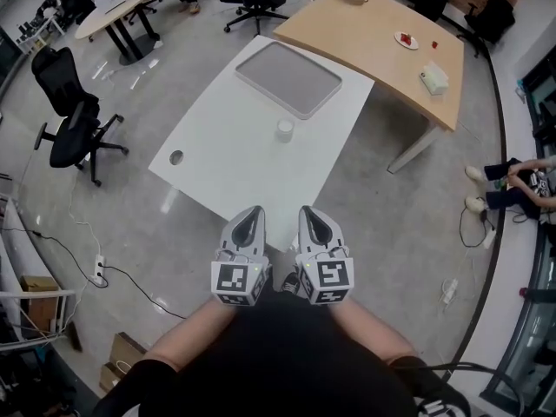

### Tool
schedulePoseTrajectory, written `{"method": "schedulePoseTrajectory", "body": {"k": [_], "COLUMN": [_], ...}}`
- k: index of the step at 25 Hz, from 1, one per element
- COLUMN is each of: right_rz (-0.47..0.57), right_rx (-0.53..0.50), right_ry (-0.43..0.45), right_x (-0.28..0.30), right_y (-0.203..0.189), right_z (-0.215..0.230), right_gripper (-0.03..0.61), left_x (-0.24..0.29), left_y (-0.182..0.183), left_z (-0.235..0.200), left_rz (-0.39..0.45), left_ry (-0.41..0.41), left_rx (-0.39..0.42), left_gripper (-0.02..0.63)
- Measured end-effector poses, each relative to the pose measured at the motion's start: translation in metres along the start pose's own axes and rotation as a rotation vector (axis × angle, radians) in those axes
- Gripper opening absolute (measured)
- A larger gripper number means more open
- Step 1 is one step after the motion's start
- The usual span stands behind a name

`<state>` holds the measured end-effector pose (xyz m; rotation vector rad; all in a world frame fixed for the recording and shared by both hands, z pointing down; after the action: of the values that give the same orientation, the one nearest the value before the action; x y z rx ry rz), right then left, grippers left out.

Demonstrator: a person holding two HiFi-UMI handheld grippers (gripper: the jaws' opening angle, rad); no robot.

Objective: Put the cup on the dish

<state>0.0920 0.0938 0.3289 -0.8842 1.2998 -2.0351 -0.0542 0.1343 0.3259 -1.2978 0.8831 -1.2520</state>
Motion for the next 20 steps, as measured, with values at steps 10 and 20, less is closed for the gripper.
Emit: {"method": "schedulePoseTrajectory", "body": {"k": [10, 20], "right_rz": [-0.013, -0.057], "right_rx": [0.001, 0.022], "right_ry": [-0.068, -0.189], "right_x": [0.084, 0.173], "right_y": [0.017, 0.021], "right_z": [0.012, 0.026], "right_gripper": [0.011, 0.012], "left_x": [0.080, 0.158], "left_y": [-0.005, -0.027], "left_z": [-0.060, -0.113], "left_rz": [-0.013, -0.034], "left_ry": [-0.051, -0.186], "left_rx": [-0.017, -0.032], "left_gripper": [0.008, 0.008]}}
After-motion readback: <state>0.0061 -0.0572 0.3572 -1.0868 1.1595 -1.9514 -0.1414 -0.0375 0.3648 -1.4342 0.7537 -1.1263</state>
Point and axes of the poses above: the fingertips, and each gripper's own axes: x forward along the fingers, z to its right, y out of its top, the point moved 7 cm from there along -x, backward along the fingers, and after that the axes turned 12 degrees about x, right-handed, at the moved point
